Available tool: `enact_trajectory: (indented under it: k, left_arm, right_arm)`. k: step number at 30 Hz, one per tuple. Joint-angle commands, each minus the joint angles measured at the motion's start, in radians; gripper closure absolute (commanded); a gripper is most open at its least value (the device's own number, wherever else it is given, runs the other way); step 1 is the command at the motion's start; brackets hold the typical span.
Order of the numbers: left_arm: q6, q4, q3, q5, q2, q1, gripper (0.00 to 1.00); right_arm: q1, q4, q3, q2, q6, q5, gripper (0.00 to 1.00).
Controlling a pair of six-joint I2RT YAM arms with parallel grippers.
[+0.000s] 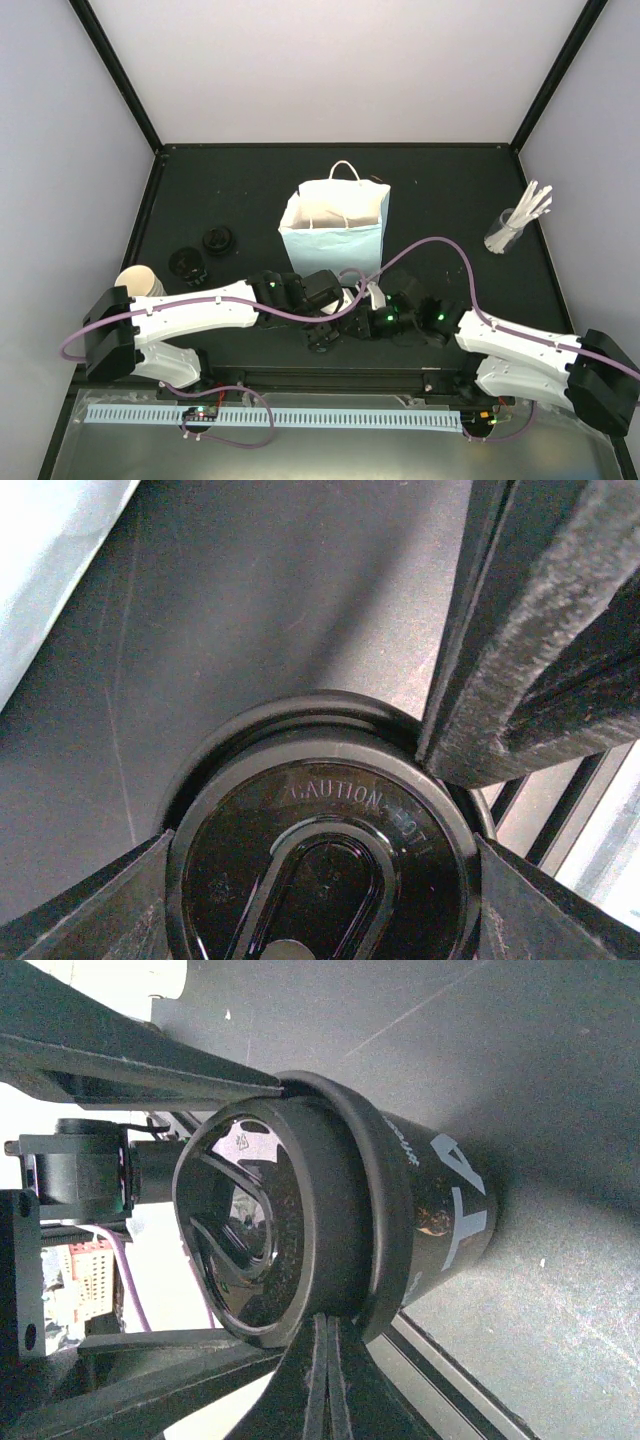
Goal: Pack the takeout coffee
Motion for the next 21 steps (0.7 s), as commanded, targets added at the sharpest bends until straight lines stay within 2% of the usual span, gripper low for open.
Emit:
enact_trajectory:
  k: [1,14,21]
  left_arm:
    - [-0.031,0.04,-0.038,0.034,0.053,-0.008,0.31]
    - [-0.032,0.045,-0.042,0.044,0.056,-0.007,0.31]
    - [-0.048,0.051,-0.066,0.044,0.029,-0.008,0.31]
  right_arm:
    - [0.013,-0.065,0.037,-0.012,-0.025,-0.008,0.99]
    - [0.012,-0.056,0.023,0.047,-0.018,-0.001,0.99]
    - [-0.058,-0.036,0.013,-0.058,0.031,0.041,0.99]
